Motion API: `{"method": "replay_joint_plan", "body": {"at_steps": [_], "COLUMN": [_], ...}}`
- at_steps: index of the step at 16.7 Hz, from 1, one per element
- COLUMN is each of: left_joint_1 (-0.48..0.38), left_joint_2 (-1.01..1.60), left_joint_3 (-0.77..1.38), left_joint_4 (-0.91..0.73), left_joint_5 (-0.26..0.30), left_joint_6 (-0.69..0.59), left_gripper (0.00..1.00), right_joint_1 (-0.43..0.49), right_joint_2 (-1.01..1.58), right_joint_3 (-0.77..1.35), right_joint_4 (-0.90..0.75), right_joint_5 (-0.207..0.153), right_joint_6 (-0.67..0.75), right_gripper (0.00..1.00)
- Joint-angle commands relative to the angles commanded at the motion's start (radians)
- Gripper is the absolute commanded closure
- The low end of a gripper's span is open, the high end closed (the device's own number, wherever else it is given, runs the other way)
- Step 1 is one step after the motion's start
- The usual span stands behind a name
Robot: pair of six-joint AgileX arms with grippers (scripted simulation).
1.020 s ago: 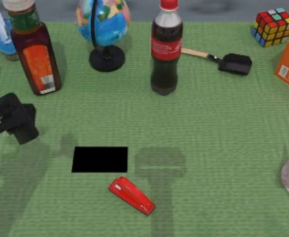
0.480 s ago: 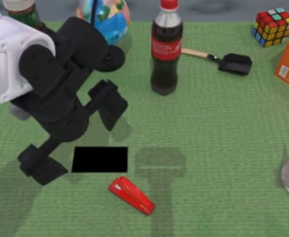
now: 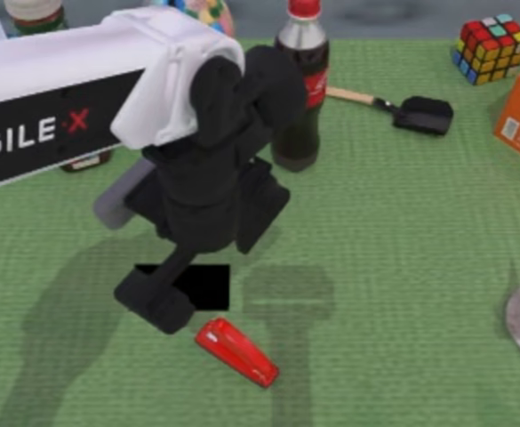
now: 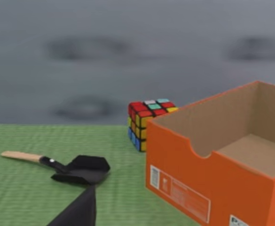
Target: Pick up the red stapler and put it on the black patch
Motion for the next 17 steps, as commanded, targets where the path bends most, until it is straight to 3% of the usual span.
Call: {"method": "replay_joint_plan", "body": {"at_steps": [6,13,17], "left_joint_1": [0.004,0.004,0.003], "left_joint_2": [0.003,0.099,0.126], "left_joint_3": [-0.016,-0.201,-0.250], "left_joint_4": [0.018,0.309,0.375], "left_joint_5": [0.000,0.000,0.001], "left_joint_6": [0.003,0.006,0.005], "left_gripper": [0.00,0.00,0.00], "right_joint_1": [0.000,0.000,0.000], "right_joint_2": [0.000,0.000,0.000], "right_joint_3": [0.000,0.000,0.000], "right_joint_4": [0.000,0.000,0.000], "right_joint_5": [0.000,0.000,0.000], "right_joint_6": [0.000,0.000,0.000], "right_gripper": [0.00,0.00,0.00]}}
